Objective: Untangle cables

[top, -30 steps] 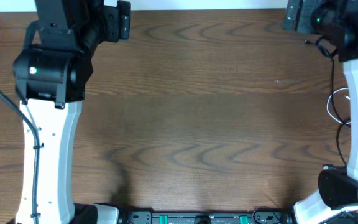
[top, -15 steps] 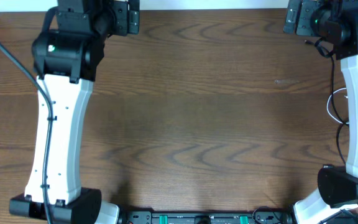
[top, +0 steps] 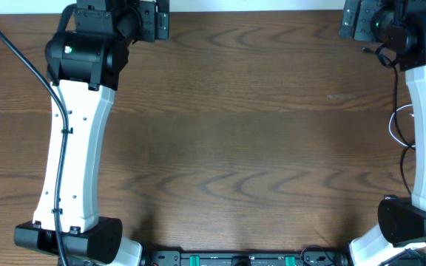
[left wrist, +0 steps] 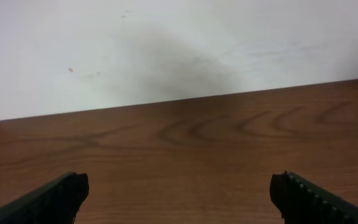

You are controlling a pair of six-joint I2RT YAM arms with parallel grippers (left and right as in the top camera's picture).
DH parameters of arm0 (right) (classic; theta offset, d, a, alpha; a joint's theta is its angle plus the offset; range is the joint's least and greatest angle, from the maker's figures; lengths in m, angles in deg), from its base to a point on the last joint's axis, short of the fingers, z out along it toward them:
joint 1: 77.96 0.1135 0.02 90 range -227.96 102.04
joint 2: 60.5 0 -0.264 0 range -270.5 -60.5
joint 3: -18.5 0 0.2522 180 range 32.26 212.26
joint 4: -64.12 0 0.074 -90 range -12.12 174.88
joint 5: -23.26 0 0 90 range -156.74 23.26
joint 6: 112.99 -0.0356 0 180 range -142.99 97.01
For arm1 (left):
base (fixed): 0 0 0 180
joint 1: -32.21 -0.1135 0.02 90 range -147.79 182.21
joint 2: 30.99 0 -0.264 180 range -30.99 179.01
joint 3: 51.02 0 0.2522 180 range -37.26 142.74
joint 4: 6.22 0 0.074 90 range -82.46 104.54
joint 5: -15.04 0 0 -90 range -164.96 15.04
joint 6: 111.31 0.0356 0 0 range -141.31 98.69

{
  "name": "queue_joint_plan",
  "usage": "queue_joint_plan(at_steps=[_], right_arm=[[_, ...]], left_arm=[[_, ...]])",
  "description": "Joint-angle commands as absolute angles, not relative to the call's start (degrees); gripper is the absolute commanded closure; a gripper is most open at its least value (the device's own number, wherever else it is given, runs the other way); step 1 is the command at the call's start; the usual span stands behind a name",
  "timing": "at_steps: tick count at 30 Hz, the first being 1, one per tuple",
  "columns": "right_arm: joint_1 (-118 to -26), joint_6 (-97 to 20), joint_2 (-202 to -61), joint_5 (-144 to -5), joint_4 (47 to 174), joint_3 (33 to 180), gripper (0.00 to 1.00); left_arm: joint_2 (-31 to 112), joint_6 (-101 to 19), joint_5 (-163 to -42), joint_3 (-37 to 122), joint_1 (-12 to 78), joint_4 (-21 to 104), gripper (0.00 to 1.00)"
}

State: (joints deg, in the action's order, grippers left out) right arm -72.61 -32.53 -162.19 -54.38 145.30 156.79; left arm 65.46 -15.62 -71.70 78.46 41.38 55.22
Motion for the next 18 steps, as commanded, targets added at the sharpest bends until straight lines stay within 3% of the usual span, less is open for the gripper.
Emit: queue_joint_plan(at_steps=[1, 18], right_arm=[[-72.3, -31.7, -161.6, -52.7, 145.1, 157.2, 0.01], [-72.4, -31.7, -161.6, -51.8, 145.7, 157.2, 0.01]], left_arm=[[65.3, -16.8, -68.2, 78.3, 41.1, 55.2, 0.02], [65.2, -16.7, -68.2, 78.3, 41.1, 56.8, 0.02]])
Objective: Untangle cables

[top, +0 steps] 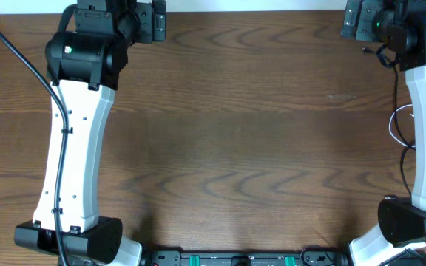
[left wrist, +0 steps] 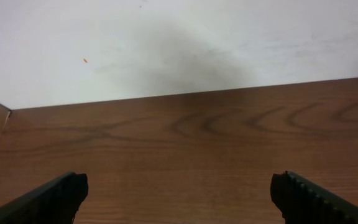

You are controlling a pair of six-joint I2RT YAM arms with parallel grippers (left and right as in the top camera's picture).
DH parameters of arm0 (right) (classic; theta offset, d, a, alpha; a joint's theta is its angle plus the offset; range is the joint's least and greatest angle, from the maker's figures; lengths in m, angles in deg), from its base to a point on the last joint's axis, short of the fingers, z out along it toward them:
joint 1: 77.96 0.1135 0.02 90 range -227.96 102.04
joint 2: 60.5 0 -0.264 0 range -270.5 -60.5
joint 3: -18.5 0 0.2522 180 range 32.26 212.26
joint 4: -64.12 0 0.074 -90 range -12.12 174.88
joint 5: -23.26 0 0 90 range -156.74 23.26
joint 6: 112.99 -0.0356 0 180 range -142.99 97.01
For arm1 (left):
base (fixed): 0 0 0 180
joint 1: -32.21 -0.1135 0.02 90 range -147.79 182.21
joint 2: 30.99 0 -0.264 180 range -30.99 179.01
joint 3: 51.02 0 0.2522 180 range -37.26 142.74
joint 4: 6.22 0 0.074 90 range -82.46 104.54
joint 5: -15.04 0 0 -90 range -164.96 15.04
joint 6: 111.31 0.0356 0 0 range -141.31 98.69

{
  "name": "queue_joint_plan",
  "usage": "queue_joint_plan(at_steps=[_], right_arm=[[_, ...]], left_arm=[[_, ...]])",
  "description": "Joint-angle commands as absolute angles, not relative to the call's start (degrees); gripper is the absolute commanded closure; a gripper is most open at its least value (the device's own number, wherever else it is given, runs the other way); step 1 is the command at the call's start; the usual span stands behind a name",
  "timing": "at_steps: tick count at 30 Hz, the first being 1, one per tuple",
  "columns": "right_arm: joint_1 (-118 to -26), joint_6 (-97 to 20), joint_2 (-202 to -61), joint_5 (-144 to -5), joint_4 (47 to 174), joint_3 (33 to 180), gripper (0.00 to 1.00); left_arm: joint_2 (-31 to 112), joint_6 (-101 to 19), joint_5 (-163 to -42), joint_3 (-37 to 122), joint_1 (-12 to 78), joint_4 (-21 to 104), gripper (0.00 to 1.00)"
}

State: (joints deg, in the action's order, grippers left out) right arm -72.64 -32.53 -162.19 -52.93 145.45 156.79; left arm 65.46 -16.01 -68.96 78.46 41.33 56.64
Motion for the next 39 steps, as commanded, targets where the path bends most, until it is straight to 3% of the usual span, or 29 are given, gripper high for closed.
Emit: queue_joint_plan(at_steps=[1, 39], right_arm=[[-72.4, -31.7, -161.6, -51.8, 145.8, 157.2, 0.01], [-72.4, -31.7, -161.6, -52.1, 146.1, 157.2, 0.01]], left_arm=[[65.2, -16.7, -68.3, 78.3, 41.1, 56.8, 0.02], [65.2, -16.5, -67.8, 78.3, 41.1, 58.5, 0.02]])
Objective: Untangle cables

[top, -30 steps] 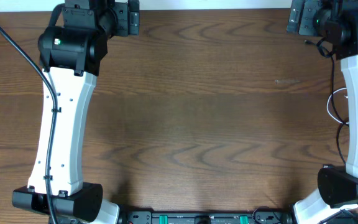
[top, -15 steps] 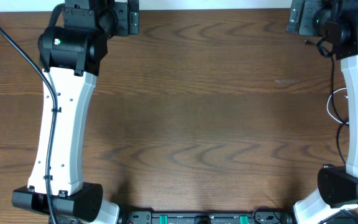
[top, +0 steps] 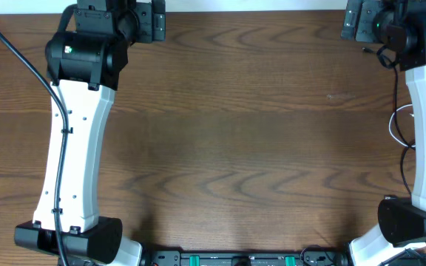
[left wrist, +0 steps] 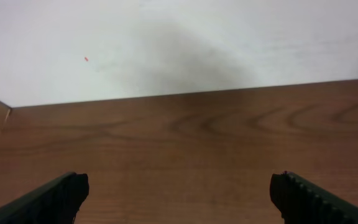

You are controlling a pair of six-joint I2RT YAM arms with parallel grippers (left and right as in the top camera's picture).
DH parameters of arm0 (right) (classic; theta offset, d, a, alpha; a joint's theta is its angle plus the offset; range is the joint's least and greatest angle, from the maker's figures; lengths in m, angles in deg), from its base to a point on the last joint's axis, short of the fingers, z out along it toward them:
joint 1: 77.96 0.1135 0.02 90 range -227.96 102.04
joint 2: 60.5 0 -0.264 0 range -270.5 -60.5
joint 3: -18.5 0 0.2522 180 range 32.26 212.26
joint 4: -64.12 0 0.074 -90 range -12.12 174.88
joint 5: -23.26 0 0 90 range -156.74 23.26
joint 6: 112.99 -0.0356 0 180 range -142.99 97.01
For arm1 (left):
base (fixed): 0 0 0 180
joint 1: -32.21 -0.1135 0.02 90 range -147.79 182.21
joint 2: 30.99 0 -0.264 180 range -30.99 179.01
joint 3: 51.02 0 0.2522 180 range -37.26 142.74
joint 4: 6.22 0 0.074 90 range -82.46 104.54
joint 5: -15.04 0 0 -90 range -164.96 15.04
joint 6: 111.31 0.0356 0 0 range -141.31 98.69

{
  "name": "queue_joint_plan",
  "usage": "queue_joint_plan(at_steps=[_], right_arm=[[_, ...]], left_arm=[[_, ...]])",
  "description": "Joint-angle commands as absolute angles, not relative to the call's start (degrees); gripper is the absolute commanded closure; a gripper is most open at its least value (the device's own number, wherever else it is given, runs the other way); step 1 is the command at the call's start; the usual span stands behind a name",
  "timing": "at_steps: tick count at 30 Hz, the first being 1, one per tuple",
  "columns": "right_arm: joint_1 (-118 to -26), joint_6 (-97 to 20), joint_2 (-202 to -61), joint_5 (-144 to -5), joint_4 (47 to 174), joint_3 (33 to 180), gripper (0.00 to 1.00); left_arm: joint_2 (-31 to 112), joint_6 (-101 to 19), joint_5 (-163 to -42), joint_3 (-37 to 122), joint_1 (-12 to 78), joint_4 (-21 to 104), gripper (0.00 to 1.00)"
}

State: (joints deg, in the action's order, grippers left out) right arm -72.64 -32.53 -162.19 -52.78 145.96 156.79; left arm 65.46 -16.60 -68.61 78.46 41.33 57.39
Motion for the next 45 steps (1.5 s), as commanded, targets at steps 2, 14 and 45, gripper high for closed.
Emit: queue_joint_plan(at_steps=[2, 14, 45], right_arm=[[-72.4, -31.7, -161.6, -52.1, 146.1, 157.2, 0.01], [-72.4, -31.7, -161.6, -52.1, 146.1, 157.2, 0.01], [-72.4, -31.7, -161.6, -52.1, 146.1, 157.2, 0.01]], left_arm=[[65.2, -16.5, -67.8, 78.3, 41.1, 59.8, 0.02], [65.2, -16.5, -67.8, 78.3, 41.2, 61.7, 0.02], [57.2, -20.1, -69.8, 75.9, 41.6, 61.5, 0.02]])
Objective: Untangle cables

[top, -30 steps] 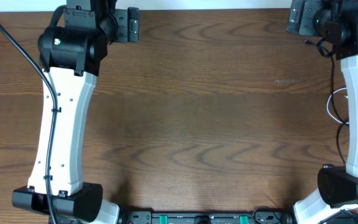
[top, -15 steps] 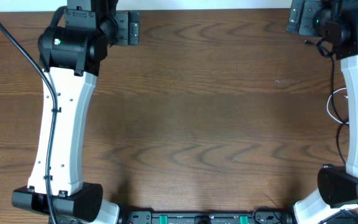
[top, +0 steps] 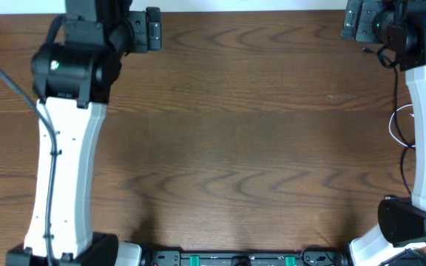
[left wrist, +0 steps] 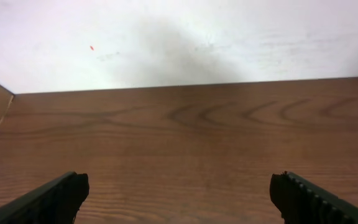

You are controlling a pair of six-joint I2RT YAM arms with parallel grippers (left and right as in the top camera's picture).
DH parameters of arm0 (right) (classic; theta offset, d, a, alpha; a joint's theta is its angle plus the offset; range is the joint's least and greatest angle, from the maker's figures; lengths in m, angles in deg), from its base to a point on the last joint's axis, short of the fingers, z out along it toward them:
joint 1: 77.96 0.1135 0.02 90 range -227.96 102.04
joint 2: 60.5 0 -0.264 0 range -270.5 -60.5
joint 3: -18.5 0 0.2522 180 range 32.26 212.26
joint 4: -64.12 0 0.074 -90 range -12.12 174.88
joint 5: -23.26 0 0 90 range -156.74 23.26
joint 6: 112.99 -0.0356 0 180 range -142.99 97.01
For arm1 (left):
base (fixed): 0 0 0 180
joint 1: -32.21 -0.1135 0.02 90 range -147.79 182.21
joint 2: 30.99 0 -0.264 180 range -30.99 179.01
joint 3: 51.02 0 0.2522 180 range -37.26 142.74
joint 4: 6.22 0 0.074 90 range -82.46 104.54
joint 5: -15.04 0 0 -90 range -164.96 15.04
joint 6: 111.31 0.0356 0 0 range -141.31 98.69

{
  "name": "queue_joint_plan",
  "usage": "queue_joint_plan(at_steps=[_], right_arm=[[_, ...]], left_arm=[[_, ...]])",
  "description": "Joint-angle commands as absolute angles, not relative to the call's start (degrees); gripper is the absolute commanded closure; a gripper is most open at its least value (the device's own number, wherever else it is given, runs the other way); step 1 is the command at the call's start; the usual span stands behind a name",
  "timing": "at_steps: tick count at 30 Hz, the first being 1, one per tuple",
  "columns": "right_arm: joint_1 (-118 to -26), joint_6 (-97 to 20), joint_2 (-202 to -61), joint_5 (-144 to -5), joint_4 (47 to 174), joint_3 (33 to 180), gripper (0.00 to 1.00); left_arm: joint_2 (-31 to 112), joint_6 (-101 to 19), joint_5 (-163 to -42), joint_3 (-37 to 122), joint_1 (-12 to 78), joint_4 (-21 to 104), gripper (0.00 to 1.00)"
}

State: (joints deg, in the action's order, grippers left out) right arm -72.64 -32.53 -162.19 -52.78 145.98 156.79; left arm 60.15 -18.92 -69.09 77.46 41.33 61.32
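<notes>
No loose tangle of cables shows on the table in either view. A thin white wire and a black wire hang beside my right arm at the right edge. In the left wrist view my left gripper is open, its dark fingertips wide apart with only bare wood between them. In the overhead view the left gripper is at the table's far left. My right gripper is at the far right corner, its jaws cut off by the frame.
The brown wooden table ends at a white wall just beyond the left gripper. The table's left edge shows at the left of the wrist view. Both white arms stand along the table's sides.
My left arm has shifted to the left in the overhead view. In the wrist view the table's far edge now runs more level. The gripper stays open. The right arm has not moved.
The left gripper was open facing the wall, with the table's far edge slanting. Then the view had turned left, bringing the table's left corner in, and stayed there. Now the arm is further left. No cable was touched and the right arm kept still.
</notes>
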Motion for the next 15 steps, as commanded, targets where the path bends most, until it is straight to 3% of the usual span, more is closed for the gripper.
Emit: queue_joint_plan(at_steps=[1, 15], right_arm=[[-72.4, -31.7, -161.6, -52.1, 146.1, 157.2, 0.01], [-72.4, -31.7, -161.6, -52.1, 146.1, 157.2, 0.01]], left_arm=[[56.1, -20.1, -69.8, 75.1, 41.7, 61.5, 0.02], [38.4, -20.1, -69.4, 61.4, 41.7, 60.6, 0.02]])
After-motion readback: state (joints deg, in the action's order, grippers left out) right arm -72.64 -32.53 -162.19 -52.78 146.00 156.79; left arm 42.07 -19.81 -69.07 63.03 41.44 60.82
